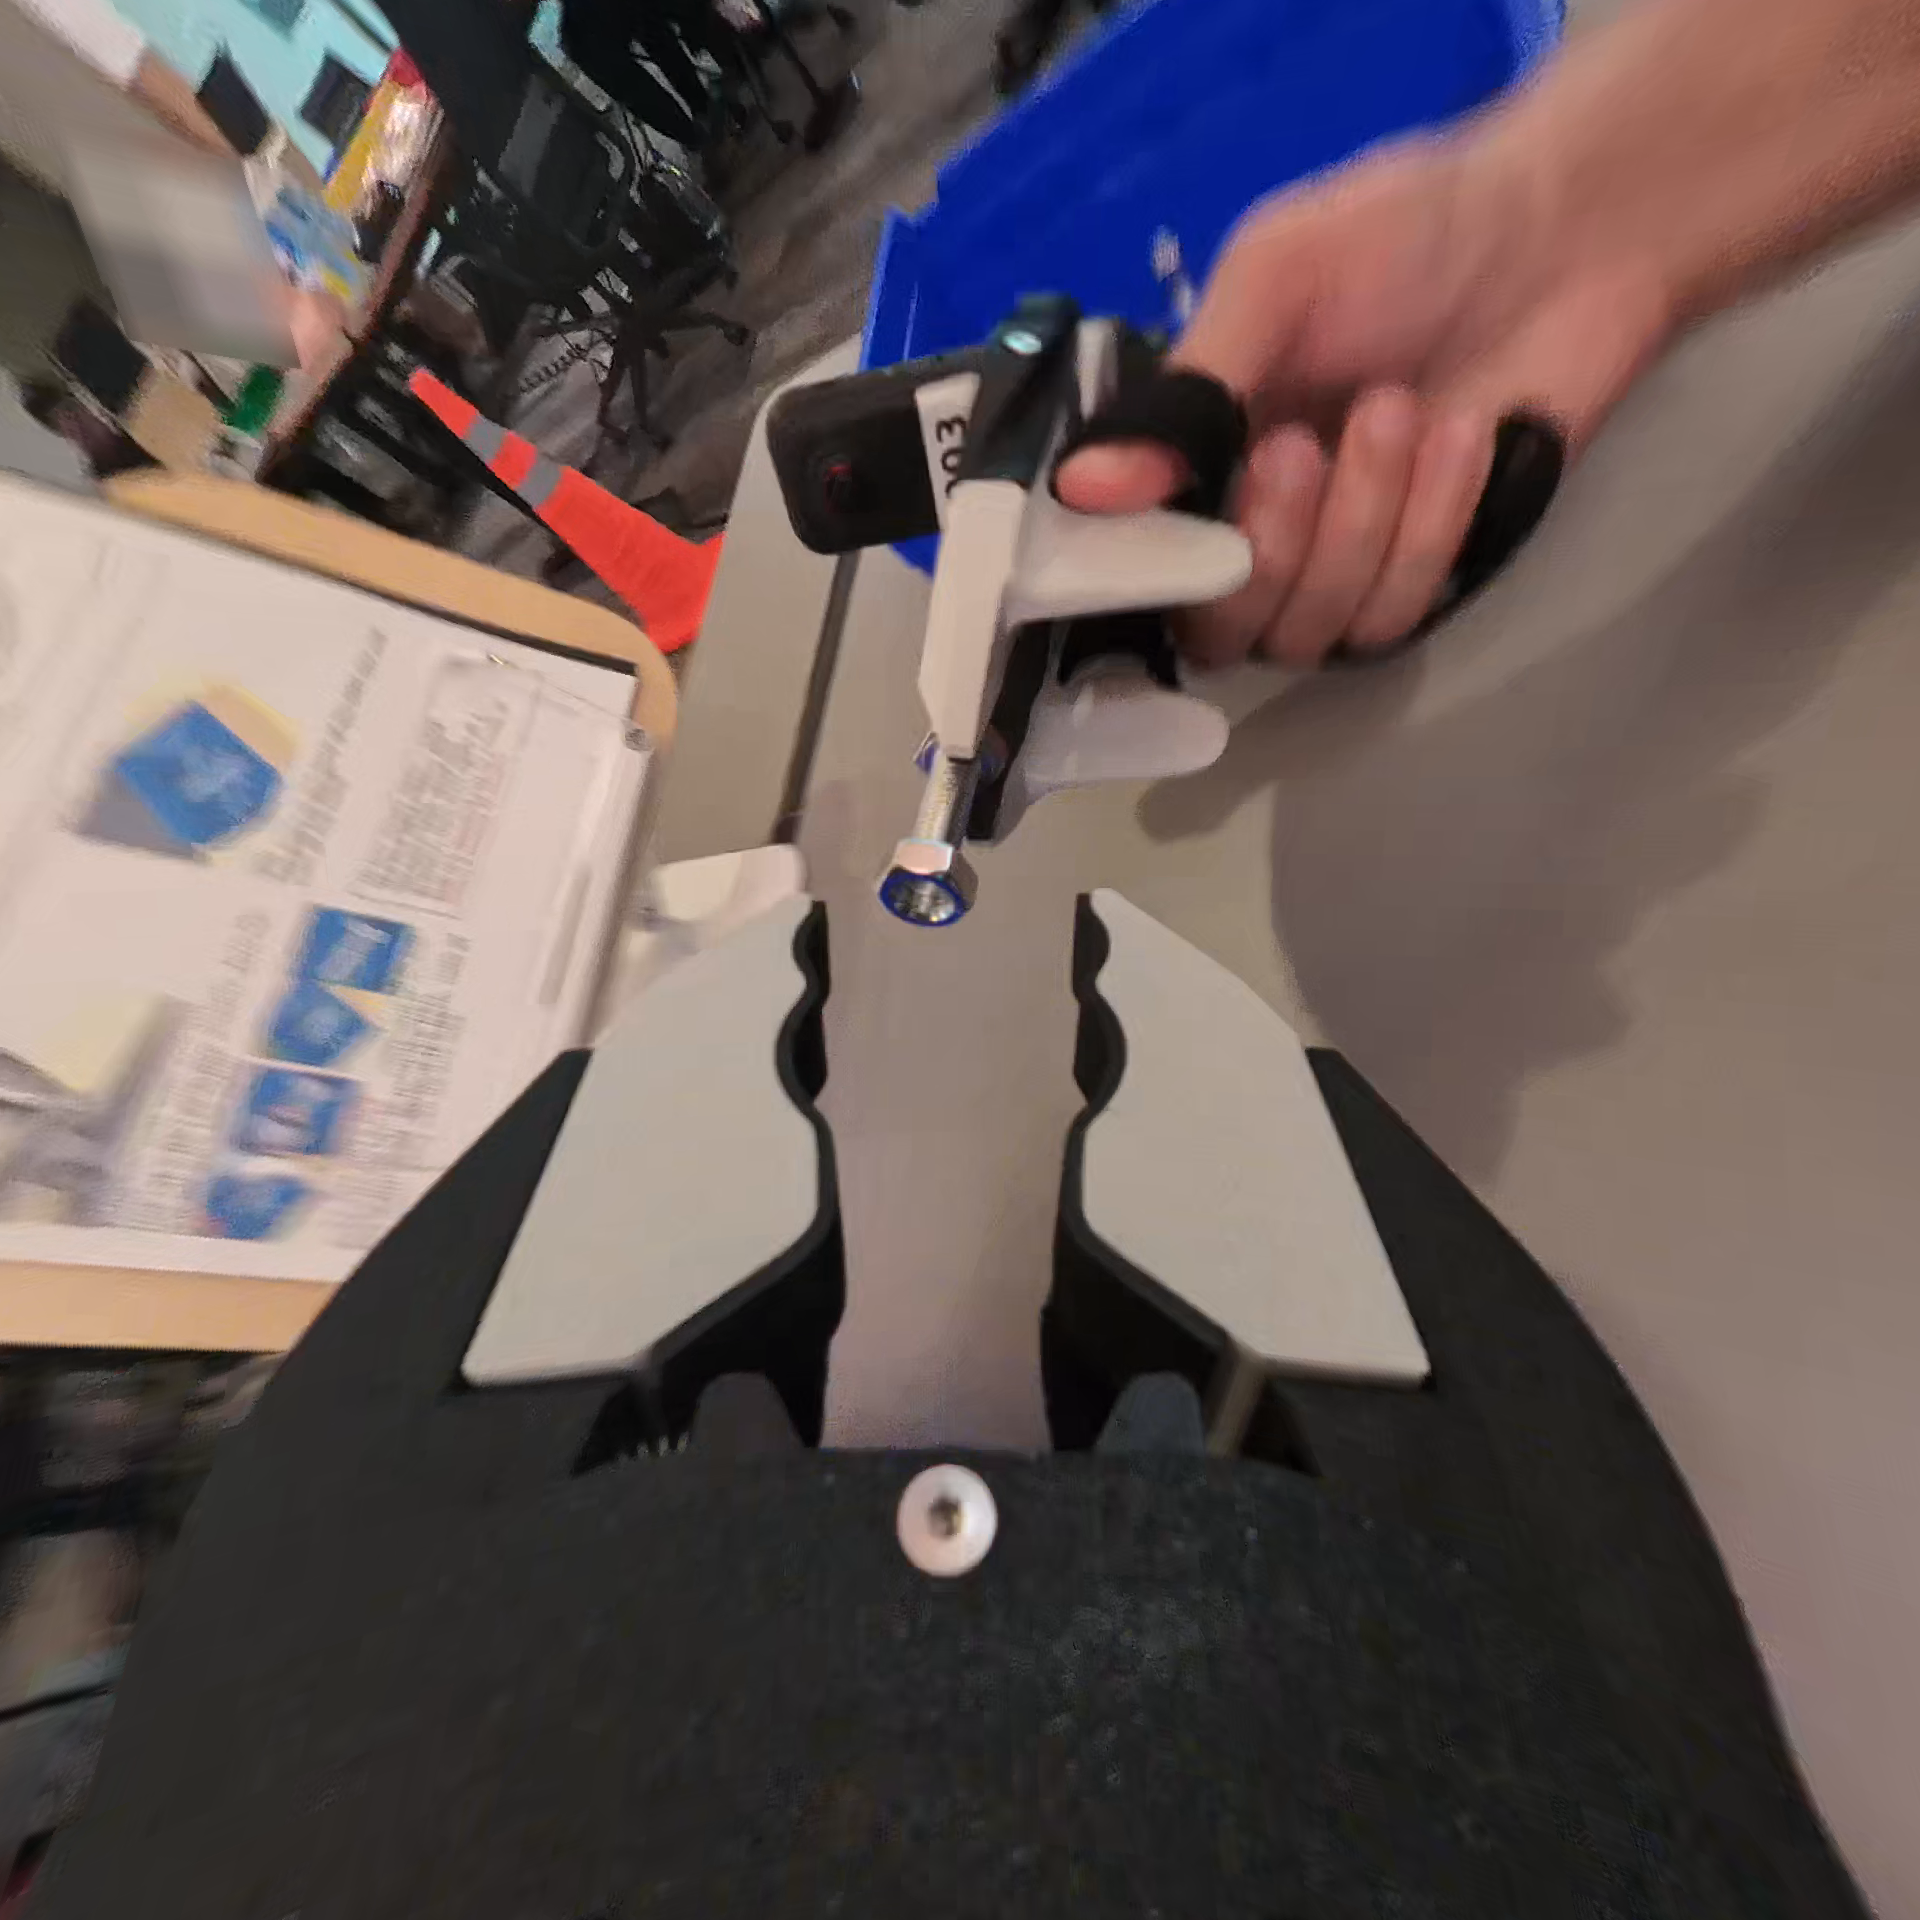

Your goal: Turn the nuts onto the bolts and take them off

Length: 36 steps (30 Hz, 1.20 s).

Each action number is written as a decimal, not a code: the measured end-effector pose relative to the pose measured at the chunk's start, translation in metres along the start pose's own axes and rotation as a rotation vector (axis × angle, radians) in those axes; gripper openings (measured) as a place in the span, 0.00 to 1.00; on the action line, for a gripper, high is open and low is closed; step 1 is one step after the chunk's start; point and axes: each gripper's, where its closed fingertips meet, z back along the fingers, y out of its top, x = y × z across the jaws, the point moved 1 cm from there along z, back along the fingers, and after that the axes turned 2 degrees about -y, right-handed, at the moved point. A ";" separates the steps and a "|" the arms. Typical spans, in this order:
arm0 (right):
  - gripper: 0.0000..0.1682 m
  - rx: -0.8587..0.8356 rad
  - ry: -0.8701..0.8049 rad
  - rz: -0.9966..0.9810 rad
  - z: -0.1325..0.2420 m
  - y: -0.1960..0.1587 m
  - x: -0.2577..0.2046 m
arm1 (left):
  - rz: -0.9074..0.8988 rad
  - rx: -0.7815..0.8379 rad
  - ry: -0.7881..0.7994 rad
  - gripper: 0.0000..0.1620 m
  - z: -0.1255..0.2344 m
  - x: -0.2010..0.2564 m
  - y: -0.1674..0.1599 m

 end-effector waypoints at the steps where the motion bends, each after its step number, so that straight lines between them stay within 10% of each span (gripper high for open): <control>1: 0.11 0.001 -0.020 0.055 0.002 0.001 0.000 | 0.138 0.045 -0.034 0.31 0.000 0.002 0.000; 6: 0.11 -0.004 -0.103 0.304 0.006 -0.001 -0.001 | 0.810 0.277 -0.337 0.38 -0.007 0.021 0.009; 13: 0.11 -0.010 -0.131 0.463 0.009 -0.007 -0.003 | 1.077 0.472 -0.465 0.35 -0.012 0.026 0.006; 36: 0.11 -0.063 -0.178 0.501 0.002 -0.017 0.001 | 0.932 0.566 -0.427 0.36 -0.005 0.020 0.019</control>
